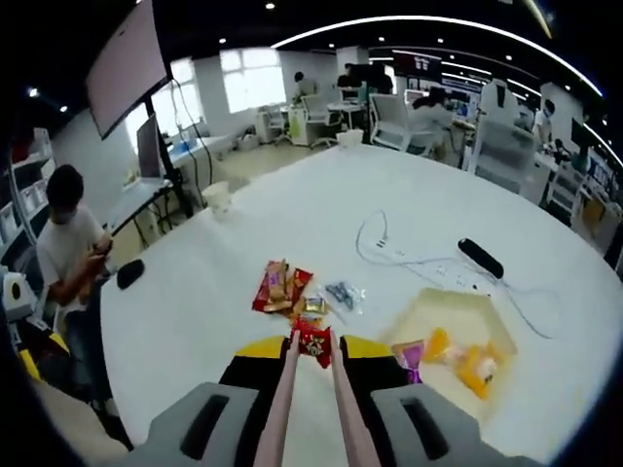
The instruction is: Place the target food into the container with the food tongs after gripping and lifting it, then release it inside without dropping or visibly crushing the food.
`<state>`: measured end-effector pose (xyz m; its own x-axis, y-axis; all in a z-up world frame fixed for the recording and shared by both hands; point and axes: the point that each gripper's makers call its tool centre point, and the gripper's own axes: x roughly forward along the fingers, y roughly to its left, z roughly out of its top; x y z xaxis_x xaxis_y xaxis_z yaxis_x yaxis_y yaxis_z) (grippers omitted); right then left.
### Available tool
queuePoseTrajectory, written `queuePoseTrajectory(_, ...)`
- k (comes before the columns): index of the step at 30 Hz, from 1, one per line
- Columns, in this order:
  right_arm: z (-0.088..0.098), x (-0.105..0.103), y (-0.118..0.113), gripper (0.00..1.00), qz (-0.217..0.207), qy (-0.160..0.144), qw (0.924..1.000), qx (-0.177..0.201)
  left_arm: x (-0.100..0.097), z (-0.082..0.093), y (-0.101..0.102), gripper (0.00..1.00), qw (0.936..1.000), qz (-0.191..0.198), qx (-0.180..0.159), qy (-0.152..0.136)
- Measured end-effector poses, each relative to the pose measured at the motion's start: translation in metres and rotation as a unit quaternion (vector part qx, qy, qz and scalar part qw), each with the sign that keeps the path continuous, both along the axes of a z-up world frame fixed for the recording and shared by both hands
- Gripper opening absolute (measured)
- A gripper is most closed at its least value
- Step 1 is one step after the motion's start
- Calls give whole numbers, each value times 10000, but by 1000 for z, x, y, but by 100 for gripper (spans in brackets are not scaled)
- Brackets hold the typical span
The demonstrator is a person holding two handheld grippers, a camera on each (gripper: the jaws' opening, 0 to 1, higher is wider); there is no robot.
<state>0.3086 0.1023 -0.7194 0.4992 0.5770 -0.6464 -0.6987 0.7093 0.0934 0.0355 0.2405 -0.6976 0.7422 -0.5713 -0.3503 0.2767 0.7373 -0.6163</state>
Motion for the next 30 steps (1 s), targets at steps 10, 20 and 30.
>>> queuePoseTrajectory(10,5,11,-18,20,-249,-51,9996,77,1,1,-3,45,10000,-41,23,1)
queuePoseTrajectory(20,0,31,-47,20,-552,-124,9983,154,3,3,-12,45,9999,-101,46,-1)
queuePoseTrajectory(30,0,48,-78,20,-917,-339,9952,93,6,7,-18,45,9999,-67,-103,-21)
